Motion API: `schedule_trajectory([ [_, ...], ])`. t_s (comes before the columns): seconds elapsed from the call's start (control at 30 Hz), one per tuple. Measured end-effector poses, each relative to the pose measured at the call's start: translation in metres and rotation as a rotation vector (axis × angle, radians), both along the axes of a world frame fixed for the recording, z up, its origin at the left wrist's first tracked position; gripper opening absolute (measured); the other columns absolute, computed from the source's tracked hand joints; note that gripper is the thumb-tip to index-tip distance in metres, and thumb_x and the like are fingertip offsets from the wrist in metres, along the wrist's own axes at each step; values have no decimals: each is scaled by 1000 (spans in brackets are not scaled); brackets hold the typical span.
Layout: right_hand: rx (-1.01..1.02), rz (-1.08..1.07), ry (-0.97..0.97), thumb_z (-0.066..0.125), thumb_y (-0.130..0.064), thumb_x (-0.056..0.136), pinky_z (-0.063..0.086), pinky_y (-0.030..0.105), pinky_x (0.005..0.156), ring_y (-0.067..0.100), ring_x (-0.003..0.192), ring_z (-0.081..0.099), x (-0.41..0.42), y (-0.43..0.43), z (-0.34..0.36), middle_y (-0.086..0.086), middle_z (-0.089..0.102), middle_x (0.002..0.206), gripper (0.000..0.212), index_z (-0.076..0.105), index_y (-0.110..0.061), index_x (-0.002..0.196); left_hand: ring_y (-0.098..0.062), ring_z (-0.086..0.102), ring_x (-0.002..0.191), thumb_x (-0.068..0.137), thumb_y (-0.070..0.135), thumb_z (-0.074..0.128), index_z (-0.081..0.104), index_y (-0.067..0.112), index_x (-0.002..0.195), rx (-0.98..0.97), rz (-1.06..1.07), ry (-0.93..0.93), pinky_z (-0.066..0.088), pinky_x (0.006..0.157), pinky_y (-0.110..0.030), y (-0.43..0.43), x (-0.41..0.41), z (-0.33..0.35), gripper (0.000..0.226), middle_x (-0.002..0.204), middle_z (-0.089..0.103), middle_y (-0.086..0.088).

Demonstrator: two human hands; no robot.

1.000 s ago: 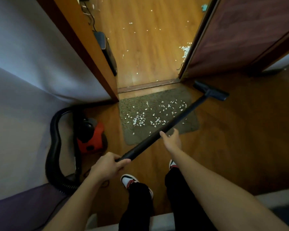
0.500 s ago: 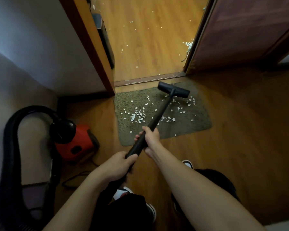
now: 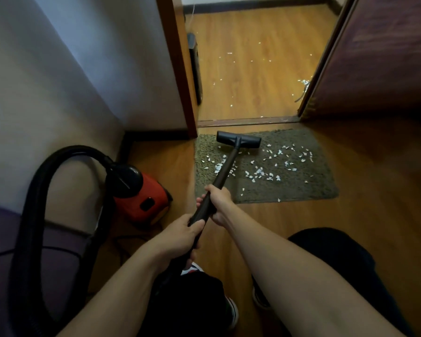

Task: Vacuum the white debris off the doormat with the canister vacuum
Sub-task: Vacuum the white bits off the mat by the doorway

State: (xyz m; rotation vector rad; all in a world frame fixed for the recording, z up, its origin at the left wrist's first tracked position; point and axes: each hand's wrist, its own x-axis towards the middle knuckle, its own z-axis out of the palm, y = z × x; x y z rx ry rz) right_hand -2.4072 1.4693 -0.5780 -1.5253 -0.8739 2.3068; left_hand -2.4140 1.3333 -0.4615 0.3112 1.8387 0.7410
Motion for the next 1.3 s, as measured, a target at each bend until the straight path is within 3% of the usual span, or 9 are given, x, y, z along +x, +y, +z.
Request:
schedule_trajectory([
  [0.23,-59,-1,-21,54,-9,101,53,32,49,22,56,60,-10,1,-29,11,53,74,9,46,-10,105,-12,50,45,107,30,41,48,26,125,-28,-4,-30,43,41,-24,4,-12,-24,20,79,52,-8],
  [0.47,16,-52,-48,59,-7,97,51,28,44,19,46,61,-23,-3,-53,14,55,76,31,47,-11,126,-11,49,45,106,30,42,46,34,125,31,-1,-68,43,40,-24,1,-25,-50,19,79,51,-8],
  [0.63,59,-85,-77,53,0,96,44,24,37,17,38,51,-29,-20,-62,12,46,66,41,46,-11,135,-12,50,43,106,33,43,41,44,125,35,27,-140,45,38,-23,-14,-25,-63,22,83,52,-10],
  [0.73,67,-89,-98,51,1,95,43,24,36,18,38,49,-34,-23,-63,10,43,62,43,46,-10,137,-14,56,49,106,45,36,47,35,119,-2,84,-260,53,49,-28,-14,-38,-64,20,87,57,-12],
  [0.83,52,-89,-105,51,1,95,43,25,37,18,38,51,-36,-29,-61,9,44,61,49,44,-13,142,-8,62,77,106,50,25,55,24,120,-82,-173,-19,54,77,-32,-12,-73,-89,42,107,64,-5],
  [0.9,36,-96,-105,52,0,96,44,25,39,18,39,52,-35,-32,-61,8,47,61,54,42,-16,146,-18,62,105,105,55,25,56,19,131,-207,-375,195,51,92,-34,-15,-105,-114,54,125,62,-5],
  [1.03,32,-92,-101,54,-1,96,45,26,40,18,41,53,-34,-35,-65,8,48,67,52,46,-22,143,-27,38,138,103,54,32,42,20,148,-385,-552,607,38,111,-46,-27,-156,-170,57,153,37,-7],
  [1.17,51,-79,-90,54,-1,96,42,26,38,18,40,51,-36,-36,-72,9,46,67,43,50,-16,136,-22,7,154,102,53,34,17,20,160,-450,-653,748,26,120,-45,-27,-182,-214,69,168,2,0],
  [1.3,73,-72,-105,57,-2,96,43,26,38,18,41,52,-38,-38,-76,8,49,66,52,49,-27,142,-19,-8,154,101,56,34,2,19,161,-492,-731,825,17,123,-43,-30,-202,-253,78,167,-16,0],
])
